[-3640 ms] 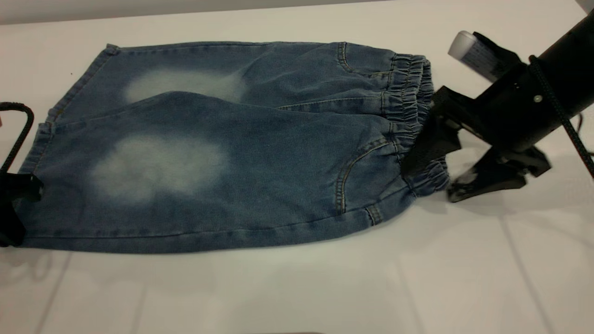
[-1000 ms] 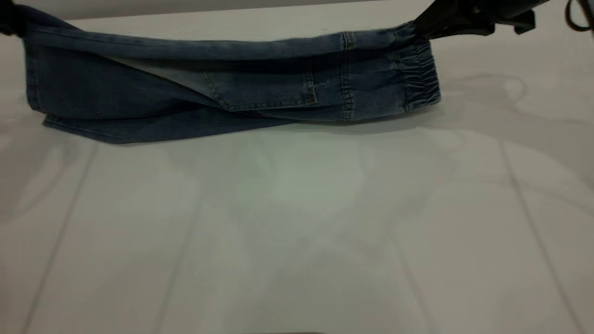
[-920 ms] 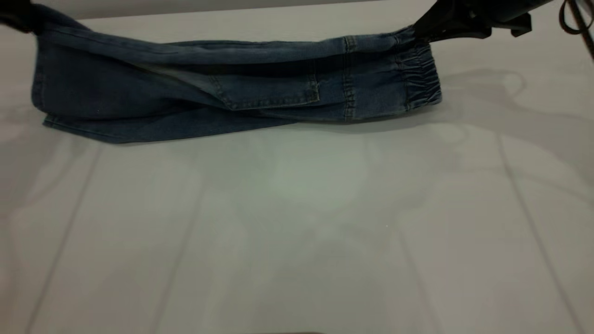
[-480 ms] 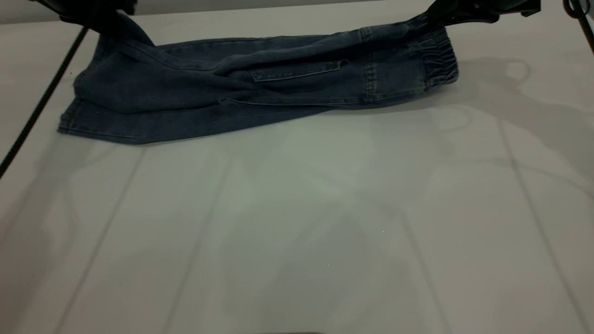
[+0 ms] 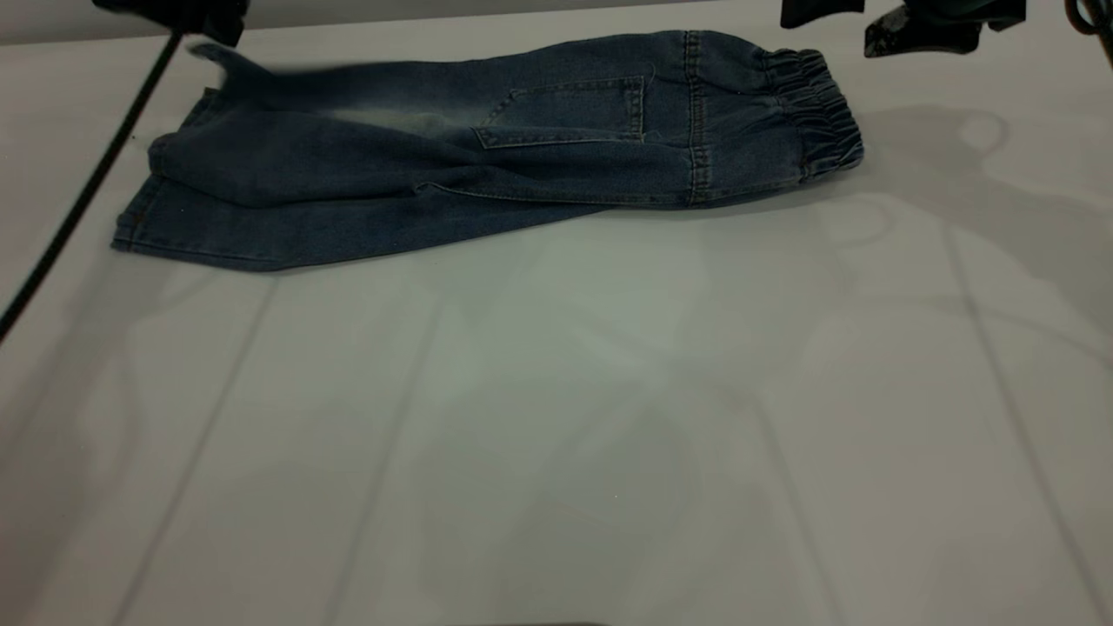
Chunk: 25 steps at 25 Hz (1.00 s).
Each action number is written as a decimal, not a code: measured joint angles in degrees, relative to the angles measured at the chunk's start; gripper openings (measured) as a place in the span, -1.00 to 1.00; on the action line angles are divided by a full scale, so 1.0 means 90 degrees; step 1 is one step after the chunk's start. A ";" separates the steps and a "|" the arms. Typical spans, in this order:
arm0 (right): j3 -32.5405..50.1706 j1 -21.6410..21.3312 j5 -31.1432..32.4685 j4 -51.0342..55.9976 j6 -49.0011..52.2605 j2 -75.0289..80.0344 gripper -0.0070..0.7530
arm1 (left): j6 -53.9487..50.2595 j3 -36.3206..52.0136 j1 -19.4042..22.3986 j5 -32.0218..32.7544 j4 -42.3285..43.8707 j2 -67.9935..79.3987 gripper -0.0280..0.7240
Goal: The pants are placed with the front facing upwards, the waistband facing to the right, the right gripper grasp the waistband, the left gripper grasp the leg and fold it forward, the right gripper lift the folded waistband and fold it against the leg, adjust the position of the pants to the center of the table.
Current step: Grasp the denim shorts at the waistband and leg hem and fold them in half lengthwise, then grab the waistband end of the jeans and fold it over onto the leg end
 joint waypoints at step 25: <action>-0.0040 -0.0872 0.2733 -0.1674 0.2736 0.1008 0.58 | -0.0226 -0.0922 -0.0285 0.3215 -0.0107 -0.0621 0.61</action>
